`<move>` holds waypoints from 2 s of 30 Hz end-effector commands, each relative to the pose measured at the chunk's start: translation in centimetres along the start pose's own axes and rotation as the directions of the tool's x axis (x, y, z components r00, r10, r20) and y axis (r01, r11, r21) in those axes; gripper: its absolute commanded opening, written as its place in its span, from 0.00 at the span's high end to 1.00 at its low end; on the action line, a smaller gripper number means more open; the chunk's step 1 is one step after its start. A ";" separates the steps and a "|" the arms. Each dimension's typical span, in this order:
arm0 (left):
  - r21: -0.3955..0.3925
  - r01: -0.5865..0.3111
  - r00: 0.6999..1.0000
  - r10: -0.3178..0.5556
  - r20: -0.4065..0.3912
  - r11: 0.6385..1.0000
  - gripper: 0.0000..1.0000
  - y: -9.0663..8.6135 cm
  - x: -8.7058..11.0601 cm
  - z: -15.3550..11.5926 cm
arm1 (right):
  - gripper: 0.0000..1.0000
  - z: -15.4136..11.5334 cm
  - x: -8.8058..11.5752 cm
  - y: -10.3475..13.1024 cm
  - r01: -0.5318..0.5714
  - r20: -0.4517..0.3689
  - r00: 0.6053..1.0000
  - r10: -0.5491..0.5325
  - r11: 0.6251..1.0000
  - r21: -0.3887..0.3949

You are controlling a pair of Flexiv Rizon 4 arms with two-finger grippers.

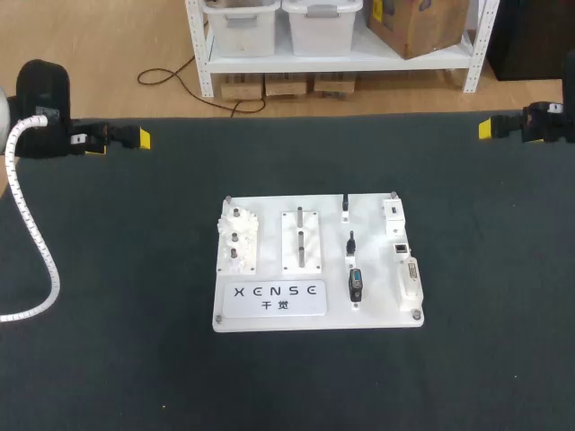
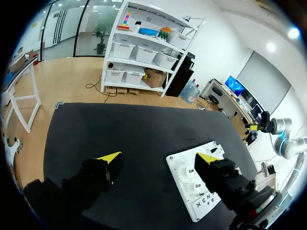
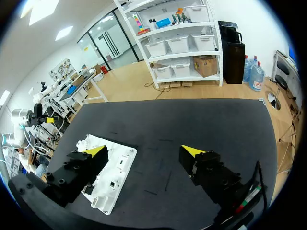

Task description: Insert the Ethernet cable into its matching sockets.

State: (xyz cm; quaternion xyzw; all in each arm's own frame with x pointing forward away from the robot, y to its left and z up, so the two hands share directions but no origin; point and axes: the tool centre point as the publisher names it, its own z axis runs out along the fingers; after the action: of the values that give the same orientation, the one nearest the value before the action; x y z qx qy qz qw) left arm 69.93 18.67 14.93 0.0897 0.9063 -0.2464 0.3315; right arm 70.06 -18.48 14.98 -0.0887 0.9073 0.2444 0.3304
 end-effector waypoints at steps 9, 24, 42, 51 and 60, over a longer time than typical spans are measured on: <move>-0.008 0.001 1.000 -0.002 -0.005 1.000 0.00 -0.2 -0.1 0.0 | 0.00 0.0 0.0 0.0 0.001 -0.001 1.000 -0.001 1.000 -0.002; 0.293 -0.673 0.721 0.690 0.057 0.679 0.00 -8.1 0.7 5.2 | 0.00 0.0 0.0 0.0 0.001 -0.001 1.000 -0.001 1.000 -0.002; 0.422 -0.796 0.547 0.814 0.197 0.433 0.00 -14.1 7.3 7.3 | 0.00 0.0 0.0 0.0 0.001 -0.001 1.000 -0.001 1.000 -0.002; 0.432 -0.758 0.595 0.790 0.148 0.489 0.00 -14.3 10.6 8.8 | 0.00 0.0 0.0 0.0 0.001 -0.001 1.000 -0.001 1.000 -0.002; 0.421 -0.750 0.619 0.767 0.171 0.511 0.00 -14.9 12.6 8.9 | 0.00 0.0 0.0 0.0 0.001 -0.001 1.000 -0.001 1.000 -0.002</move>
State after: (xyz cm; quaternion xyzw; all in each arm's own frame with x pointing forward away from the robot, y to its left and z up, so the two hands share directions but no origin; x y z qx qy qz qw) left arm 61.14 1.33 7.00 0.5619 0.7059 -0.2697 0.3366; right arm 70.07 -18.47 14.98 -0.0887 0.9074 0.2444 0.3303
